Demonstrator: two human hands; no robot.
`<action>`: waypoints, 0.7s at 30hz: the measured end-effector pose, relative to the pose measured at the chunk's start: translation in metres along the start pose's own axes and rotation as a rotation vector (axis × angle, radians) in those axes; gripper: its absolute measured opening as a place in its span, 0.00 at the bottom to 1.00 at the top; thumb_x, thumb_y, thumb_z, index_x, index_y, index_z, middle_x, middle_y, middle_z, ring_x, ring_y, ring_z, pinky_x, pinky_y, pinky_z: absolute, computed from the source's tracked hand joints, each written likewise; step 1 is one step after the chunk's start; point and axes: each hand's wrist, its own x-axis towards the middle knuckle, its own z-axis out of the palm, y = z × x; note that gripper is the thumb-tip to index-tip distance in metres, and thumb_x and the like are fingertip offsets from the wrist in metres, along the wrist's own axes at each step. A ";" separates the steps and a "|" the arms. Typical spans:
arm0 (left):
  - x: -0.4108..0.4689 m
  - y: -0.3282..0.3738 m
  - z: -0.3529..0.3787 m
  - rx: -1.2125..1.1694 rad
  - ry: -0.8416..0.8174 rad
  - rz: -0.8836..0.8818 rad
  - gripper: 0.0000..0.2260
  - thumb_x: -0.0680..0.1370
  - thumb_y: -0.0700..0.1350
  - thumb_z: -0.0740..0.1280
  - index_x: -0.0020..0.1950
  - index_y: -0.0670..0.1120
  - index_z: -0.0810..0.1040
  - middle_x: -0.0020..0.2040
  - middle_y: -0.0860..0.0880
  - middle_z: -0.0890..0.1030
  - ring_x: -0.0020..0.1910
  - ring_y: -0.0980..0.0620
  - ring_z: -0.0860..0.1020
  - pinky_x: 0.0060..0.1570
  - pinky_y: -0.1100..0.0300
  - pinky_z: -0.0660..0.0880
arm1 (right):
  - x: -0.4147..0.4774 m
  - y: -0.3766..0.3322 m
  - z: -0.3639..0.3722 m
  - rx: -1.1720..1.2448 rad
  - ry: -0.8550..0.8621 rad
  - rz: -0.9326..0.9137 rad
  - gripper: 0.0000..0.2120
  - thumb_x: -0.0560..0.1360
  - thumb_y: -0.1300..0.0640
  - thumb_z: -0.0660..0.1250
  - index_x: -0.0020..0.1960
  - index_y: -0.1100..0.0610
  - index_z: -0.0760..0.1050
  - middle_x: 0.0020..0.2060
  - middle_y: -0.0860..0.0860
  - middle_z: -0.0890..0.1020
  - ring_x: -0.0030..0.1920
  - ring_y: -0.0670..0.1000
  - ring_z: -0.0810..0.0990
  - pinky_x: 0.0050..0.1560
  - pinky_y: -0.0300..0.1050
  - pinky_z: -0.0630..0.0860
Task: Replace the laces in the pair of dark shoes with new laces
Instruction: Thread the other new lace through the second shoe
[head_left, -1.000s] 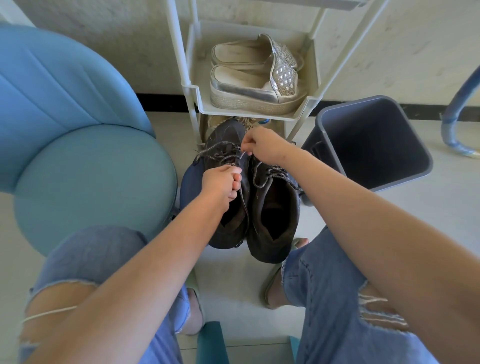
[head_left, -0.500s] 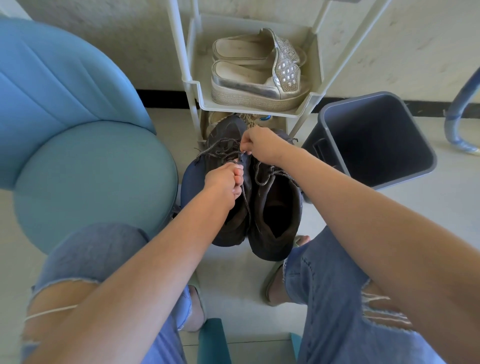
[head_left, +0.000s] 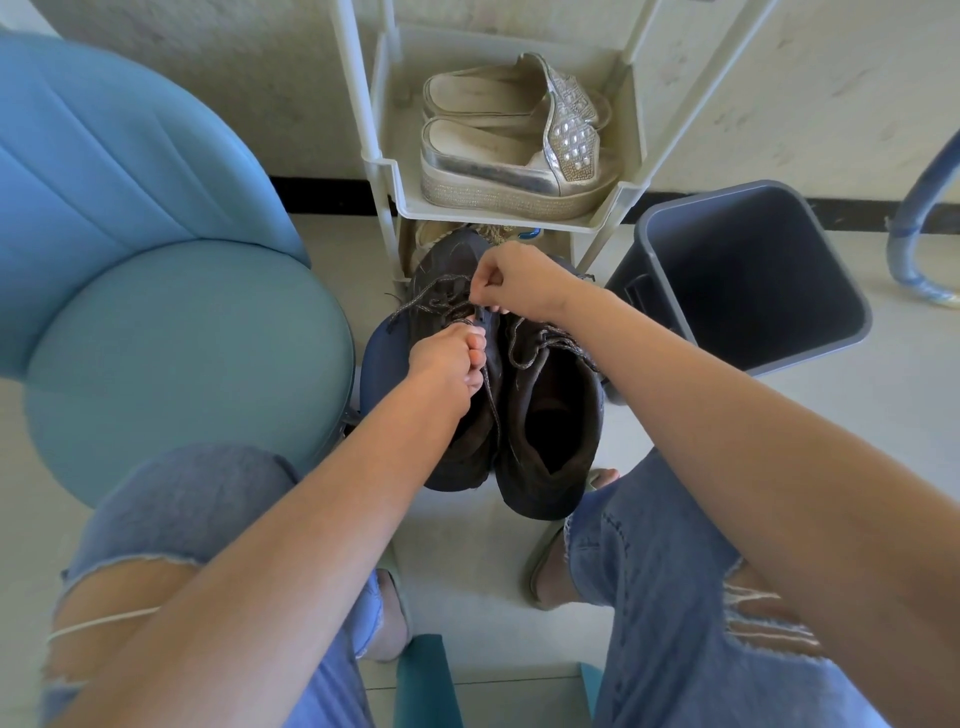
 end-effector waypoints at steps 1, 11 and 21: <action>0.000 0.000 0.000 -0.001 -0.002 0.001 0.16 0.83 0.39 0.43 0.40 0.45 0.65 0.15 0.54 0.64 0.11 0.60 0.61 0.10 0.70 0.51 | -0.001 -0.001 -0.001 0.046 0.000 0.008 0.07 0.77 0.64 0.65 0.50 0.66 0.79 0.38 0.54 0.81 0.33 0.42 0.76 0.39 0.33 0.74; 0.001 0.000 0.002 0.043 0.049 0.014 0.15 0.83 0.39 0.49 0.38 0.46 0.65 0.14 0.55 0.64 0.10 0.60 0.62 0.11 0.70 0.51 | -0.008 -0.002 -0.005 0.640 0.016 0.340 0.16 0.72 0.70 0.70 0.58 0.75 0.75 0.30 0.58 0.78 0.28 0.50 0.78 0.42 0.42 0.80; 0.006 -0.003 0.002 0.050 0.090 0.034 0.14 0.82 0.38 0.52 0.39 0.46 0.68 0.14 0.55 0.64 0.11 0.60 0.62 0.11 0.70 0.51 | -0.010 -0.004 -0.001 0.766 0.073 0.421 0.14 0.71 0.73 0.70 0.56 0.75 0.75 0.19 0.52 0.77 0.20 0.46 0.76 0.29 0.38 0.79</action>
